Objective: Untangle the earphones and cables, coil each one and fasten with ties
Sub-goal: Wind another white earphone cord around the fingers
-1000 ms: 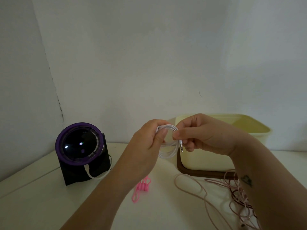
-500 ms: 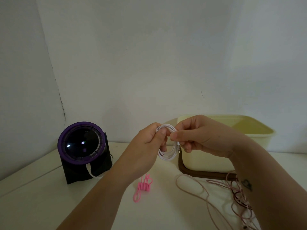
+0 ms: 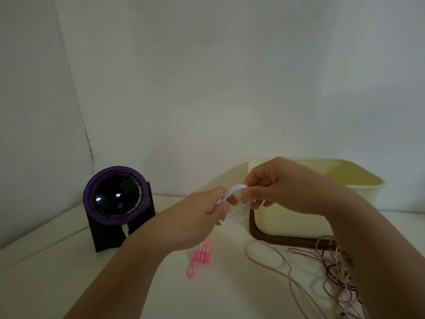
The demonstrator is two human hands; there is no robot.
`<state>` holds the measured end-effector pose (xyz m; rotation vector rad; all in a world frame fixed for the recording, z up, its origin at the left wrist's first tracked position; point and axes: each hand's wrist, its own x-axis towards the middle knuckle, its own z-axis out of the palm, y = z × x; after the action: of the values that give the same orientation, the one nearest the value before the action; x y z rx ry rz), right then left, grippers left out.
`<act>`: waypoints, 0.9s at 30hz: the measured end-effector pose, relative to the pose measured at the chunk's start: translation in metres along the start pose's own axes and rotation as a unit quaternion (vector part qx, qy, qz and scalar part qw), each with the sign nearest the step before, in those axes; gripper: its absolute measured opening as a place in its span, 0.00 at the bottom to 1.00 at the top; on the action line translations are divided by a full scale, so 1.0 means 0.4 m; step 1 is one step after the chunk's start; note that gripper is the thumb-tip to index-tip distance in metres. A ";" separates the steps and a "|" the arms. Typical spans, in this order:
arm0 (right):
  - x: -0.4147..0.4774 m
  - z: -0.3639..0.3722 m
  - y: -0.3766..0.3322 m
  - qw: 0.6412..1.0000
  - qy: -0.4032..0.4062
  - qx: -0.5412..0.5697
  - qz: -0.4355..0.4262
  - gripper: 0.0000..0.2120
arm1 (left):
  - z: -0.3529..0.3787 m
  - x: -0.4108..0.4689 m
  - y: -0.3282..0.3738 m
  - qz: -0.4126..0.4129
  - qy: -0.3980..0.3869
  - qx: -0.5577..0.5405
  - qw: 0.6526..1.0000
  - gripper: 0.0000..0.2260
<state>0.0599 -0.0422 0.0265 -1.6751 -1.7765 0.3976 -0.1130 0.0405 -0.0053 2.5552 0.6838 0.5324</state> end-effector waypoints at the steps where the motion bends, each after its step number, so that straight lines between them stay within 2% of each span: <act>1: 0.000 0.003 -0.001 1.000 -0.001 -0.004 0.001 0.05 | -0.003 0.000 0.000 0.002 0.000 0.009 1.000 0.11; 5: 0.001 0.011 -0.010 1.000 0.015 -0.016 -0.012 0.05 | -0.011 -0.004 -0.008 -0.011 0.008 0.020 1.000 0.08; 9: -0.003 0.010 -0.020 0.998 0.040 -0.047 -0.023 0.05 | -0.002 -0.002 0.006 -0.022 0.015 0.006 1.000 0.12; 11: -0.007 0.006 -0.020 0.995 0.054 -0.086 -0.018 0.04 | 0.006 0.009 0.006 -0.019 0.019 -0.050 0.998 0.11; 13: -0.013 -0.004 -0.018 0.991 0.063 -0.120 -0.009 0.04 | 0.009 0.017 0.000 -0.020 0.019 -0.156 0.987 0.08; 18: -0.023 -0.024 -0.013 0.990 0.040 -0.133 -0.018 0.04 | -0.012 0.009 -0.022 -0.002 -0.060 -0.302 0.951 0.22; 20: -0.024 -0.033 -0.010 0.995 0.025 -0.091 -0.034 0.03 | -0.018 0.009 -0.025 -0.003 -0.062 -0.360 0.931 0.22; 23: -0.024 -0.043 -0.006 0.998 0.000 0.046 -0.043 0.03 | -0.025 0.008 -0.022 -0.007 -0.045 -0.423 0.905 0.17; 27: -0.008 -0.026 0.009 0.994 -0.002 0.105 -0.028 0.03 | -0.026 0.000 -0.017 -0.012 -0.031 -0.384 0.923 0.16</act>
<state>0.0692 -0.0468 0.0310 -1.4772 -1.7163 0.5433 -0.1204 0.0489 0.0000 1.8105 0.3727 0.5668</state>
